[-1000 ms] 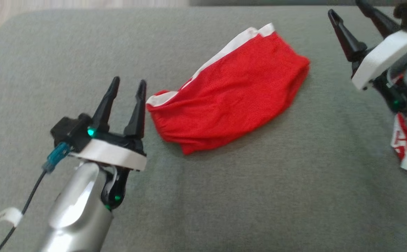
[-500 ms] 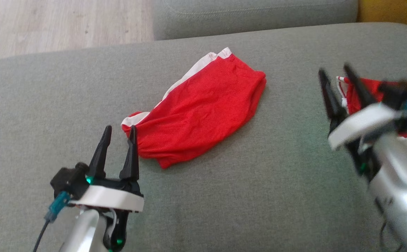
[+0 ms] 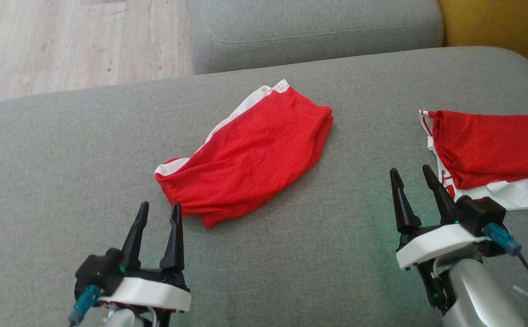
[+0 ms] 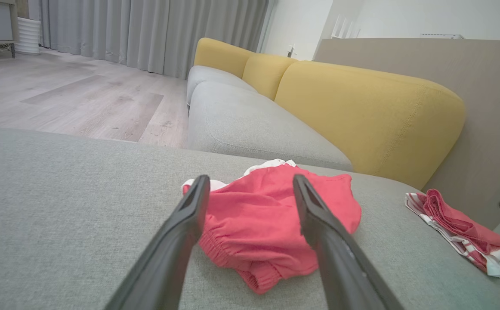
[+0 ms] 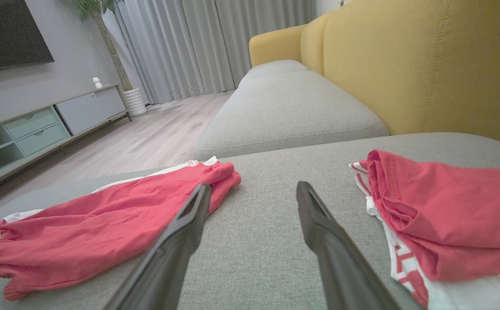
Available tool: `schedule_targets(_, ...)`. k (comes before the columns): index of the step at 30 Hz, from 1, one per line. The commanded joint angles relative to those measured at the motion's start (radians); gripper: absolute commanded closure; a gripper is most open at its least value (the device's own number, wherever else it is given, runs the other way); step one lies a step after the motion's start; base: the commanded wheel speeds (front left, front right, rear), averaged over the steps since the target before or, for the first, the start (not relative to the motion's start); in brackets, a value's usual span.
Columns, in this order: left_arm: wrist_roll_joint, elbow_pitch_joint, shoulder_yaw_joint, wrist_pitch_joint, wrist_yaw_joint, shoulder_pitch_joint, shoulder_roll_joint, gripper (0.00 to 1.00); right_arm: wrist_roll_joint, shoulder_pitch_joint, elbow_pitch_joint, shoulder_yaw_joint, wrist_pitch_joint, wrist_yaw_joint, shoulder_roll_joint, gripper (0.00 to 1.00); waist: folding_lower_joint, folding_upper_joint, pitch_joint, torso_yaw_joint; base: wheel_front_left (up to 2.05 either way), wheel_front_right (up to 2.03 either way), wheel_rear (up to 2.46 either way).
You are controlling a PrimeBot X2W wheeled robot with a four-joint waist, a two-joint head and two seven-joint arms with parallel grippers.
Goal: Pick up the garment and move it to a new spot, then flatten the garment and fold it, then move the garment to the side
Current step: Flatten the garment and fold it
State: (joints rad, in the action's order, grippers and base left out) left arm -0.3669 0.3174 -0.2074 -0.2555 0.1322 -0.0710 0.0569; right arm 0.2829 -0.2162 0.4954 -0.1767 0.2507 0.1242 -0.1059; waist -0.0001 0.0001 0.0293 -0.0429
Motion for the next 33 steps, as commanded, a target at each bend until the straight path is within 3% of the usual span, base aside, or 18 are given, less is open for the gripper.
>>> schedule_targets(1, 0.006, -0.036, 0.038, -0.006, -0.002, -0.025, 0.0, 0.0, -0.014, -0.017, -0.039, -0.007, 0.01, 0.007, 0.012, 0.0, 0.0001, -0.0001, -0.002, 0.004, 0.0, 0.0, 0.0)
schedule_targets(9, 0.01, -0.039, 0.011, -0.006, -0.002, -0.039, -0.003, 0.0, -0.008, -0.019, -0.051, 0.002, -0.031, 0.007, 0.029, 0.0, 0.0001, -0.0001, 0.024, 0.04, 0.0, 0.0, 0.0)
schedule_targets(15, 0.005, -0.025, -0.02, -0.006, -0.002, -0.065, -0.004, 0.0, 0.231, -0.104, -0.042, 0.01, -0.14, 0.007, 0.048, 0.0, 0.0001, -0.0001, 0.082, 0.102, 0.0, 0.0, 0.0)
schedule_targets(20, -0.004, -0.016, -0.054, -0.006, -0.002, -0.1, -0.005, 0.0, 0.509, -0.203, 0.023, 0.075, -0.289, 0.007, 0.054, 0.0, 0.0001, -0.0001, 0.143, 0.17, 0.0, 0.0, 0.0)
schedule_targets(24, -0.012, -0.01, -0.075, -0.006, -0.002, -0.128, -0.005, 0.0, 0.624, -0.297, 0.113, 0.13, -0.363, 0.007, 0.055, 0.0, 0.0001, -0.0001, 0.184, 0.223, 0.0, 0.0, 0.0)
schedule_targets(33, -0.031, -0.001, -0.114, -0.006, -0.002, -0.169, -0.006, 0.0, 0.585, -0.45, 0.384, 0.197, -0.412, 0.007, 0.024, 0.0, 0.0001, -0.0001, 0.226, 0.315, 0.0, 0.0, 0.0)
